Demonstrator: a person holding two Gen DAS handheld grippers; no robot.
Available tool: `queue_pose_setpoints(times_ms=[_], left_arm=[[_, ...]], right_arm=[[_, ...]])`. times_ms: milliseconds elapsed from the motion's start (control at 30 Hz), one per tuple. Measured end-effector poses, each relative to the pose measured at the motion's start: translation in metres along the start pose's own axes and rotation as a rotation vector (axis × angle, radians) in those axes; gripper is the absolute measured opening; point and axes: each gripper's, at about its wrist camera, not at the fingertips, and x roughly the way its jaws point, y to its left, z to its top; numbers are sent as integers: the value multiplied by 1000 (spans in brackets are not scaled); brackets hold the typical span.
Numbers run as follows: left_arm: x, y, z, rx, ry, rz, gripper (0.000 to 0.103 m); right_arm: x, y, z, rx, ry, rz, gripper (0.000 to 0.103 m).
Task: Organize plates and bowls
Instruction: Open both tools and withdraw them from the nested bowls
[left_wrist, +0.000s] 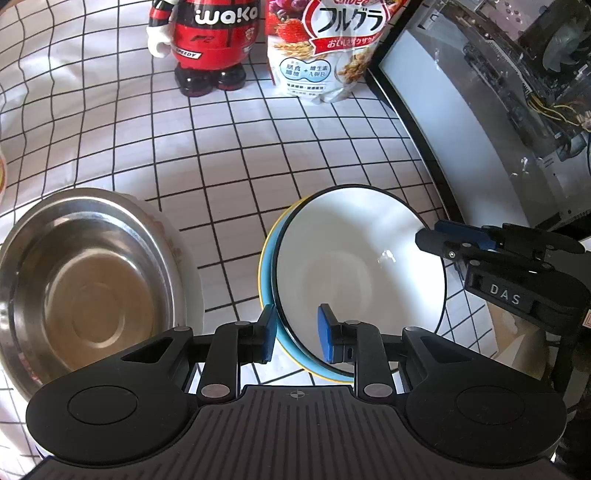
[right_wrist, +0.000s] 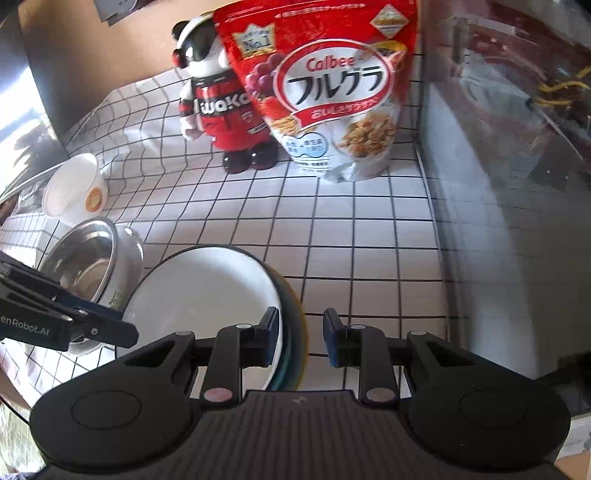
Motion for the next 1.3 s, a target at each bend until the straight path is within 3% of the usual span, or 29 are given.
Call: queue_pose_setpoints(times_ms=[100, 433, 667, 833, 933, 1067, 1200, 1300], left_arm=[[1, 1, 0, -3, 1, 0, 25], [3, 9, 0, -38, -10, -23, 25], [-27, 31, -7, -104, -124, -85, 25], [-68, 66, -17, -150, -285, -66, 26], [-95, 105, -26, -261, -444, 27, 26], [-122, 174, -54, -501, -647, 195, 26], [-131, 247, -83, -715, -686, 250, 26], [-135, 288, -87, -755, -690, 251, 26]], right_arm=[[0, -5, -4, 32, -15, 1, 33], [7, -1, -9, 33, -5, -46, 36], [-1, 18, 7, -5, -38, -89, 39], [-8, 57, 37, -69, -108, -85, 54], [-6, 94, 58, -140, -148, -52, 56], [11, 157, 82, -224, -170, -2, 63], [38, 230, 106, -317, -138, 76, 64], [59, 283, 129, -339, -81, 181, 65]])
